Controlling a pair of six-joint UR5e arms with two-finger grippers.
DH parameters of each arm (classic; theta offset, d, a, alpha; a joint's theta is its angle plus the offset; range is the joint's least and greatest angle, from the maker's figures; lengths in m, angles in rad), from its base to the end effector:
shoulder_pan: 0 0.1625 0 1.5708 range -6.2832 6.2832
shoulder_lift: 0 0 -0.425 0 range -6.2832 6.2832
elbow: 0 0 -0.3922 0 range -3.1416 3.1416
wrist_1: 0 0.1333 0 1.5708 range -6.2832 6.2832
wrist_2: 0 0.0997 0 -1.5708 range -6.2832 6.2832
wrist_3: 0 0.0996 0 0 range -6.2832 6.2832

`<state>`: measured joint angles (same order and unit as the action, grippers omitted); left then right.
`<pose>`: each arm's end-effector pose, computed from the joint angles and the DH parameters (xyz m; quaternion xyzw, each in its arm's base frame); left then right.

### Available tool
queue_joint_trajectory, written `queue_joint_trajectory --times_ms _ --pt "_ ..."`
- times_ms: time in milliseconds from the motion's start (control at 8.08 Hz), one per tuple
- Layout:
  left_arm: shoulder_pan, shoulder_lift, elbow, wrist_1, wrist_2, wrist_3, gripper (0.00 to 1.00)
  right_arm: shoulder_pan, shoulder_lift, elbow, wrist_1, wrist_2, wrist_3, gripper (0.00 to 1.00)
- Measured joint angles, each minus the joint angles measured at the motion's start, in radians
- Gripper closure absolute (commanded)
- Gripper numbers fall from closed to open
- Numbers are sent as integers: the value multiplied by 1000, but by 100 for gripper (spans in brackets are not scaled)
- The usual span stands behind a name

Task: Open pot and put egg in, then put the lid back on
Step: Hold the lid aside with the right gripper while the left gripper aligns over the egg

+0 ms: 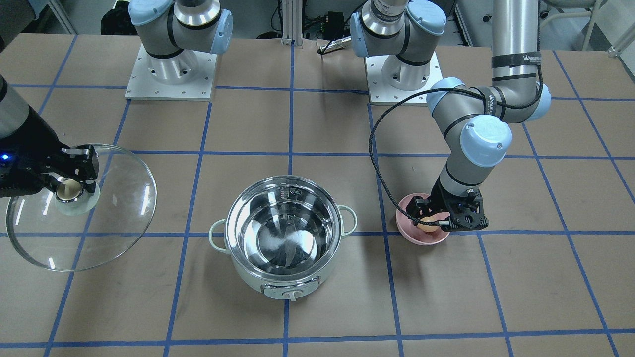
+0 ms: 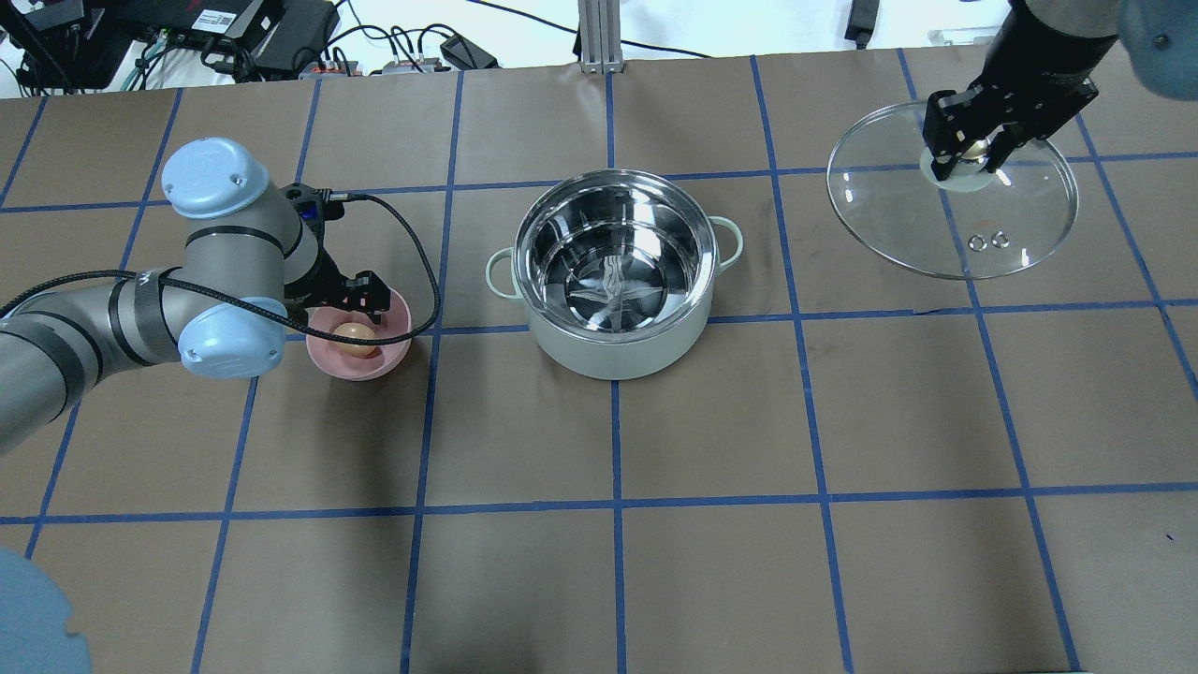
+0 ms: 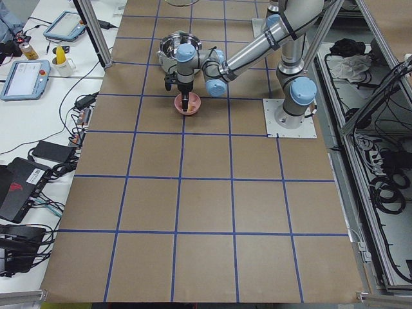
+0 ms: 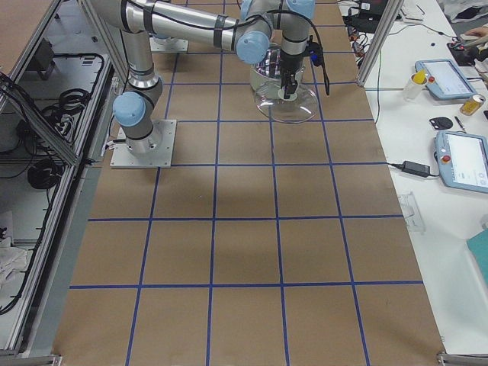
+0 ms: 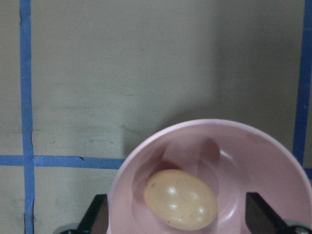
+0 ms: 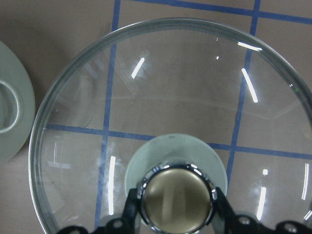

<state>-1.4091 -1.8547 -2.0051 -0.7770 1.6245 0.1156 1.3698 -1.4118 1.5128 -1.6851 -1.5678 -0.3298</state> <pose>-0.0424 -0.5351 0.2208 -0.0240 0.9986 -0.0337 0.0318 0.0194 -0.5739 0.4443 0.0644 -0.9979 0.0068 0.0003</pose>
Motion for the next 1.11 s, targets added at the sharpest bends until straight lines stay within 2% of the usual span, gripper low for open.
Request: queue_joint_trajectory --times_ms 867,1114 --pt "-1 -6 -2 1 4 -14 0 0 0 7 -1 2 -1 100" --pt "-3 2 -3 -1 5 -17 12 0 0 7 -1 1 -3 100"
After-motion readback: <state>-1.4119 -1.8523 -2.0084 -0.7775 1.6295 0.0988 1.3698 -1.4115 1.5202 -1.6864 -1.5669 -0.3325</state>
